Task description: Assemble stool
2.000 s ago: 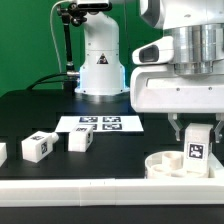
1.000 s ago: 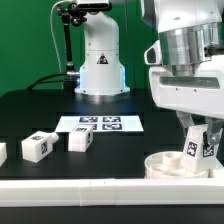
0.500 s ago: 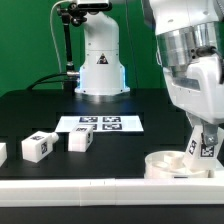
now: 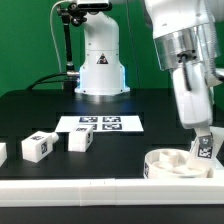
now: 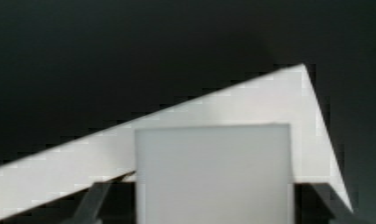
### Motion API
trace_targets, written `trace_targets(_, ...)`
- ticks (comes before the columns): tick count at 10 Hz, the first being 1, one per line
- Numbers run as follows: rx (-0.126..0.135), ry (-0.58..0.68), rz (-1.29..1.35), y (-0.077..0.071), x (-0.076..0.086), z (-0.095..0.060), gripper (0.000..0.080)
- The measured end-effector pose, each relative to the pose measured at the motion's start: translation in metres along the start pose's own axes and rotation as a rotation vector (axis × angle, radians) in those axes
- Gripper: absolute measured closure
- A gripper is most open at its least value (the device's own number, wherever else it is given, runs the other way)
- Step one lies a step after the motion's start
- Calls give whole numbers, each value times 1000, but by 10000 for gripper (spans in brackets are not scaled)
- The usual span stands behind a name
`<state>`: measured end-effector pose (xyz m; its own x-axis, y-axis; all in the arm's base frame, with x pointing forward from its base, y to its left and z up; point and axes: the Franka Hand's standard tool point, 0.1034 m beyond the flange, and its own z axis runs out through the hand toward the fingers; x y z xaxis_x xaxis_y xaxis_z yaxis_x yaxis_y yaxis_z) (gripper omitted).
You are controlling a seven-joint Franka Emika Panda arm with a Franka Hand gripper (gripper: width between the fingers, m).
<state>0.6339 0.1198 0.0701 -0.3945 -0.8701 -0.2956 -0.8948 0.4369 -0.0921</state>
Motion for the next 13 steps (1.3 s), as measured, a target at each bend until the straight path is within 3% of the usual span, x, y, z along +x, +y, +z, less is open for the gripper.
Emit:
trace_targets(2, 37, -22, 140, 0, 1, 0, 454)
trace_targets(6, 15, -48, 303, 3, 0, 1, 454)
trace_targets(7, 14, -48, 288, 4, 0, 2, 370)
trace_targets(8, 14, -48, 284, 4, 0, 2, 236)
trace_targets(9, 14, -48, 283, 4, 0, 2, 177)
trace_targets(10, 10, -46, 264, 4, 0, 1, 177)
trace_targets(11, -13, -43, 189, 4, 0, -8, 154)
trace_targets(12, 7, -45, 112, -4, 6, -22, 154)
trace_targets(13, 9, -38, 47, -7, 12, -27, 150)
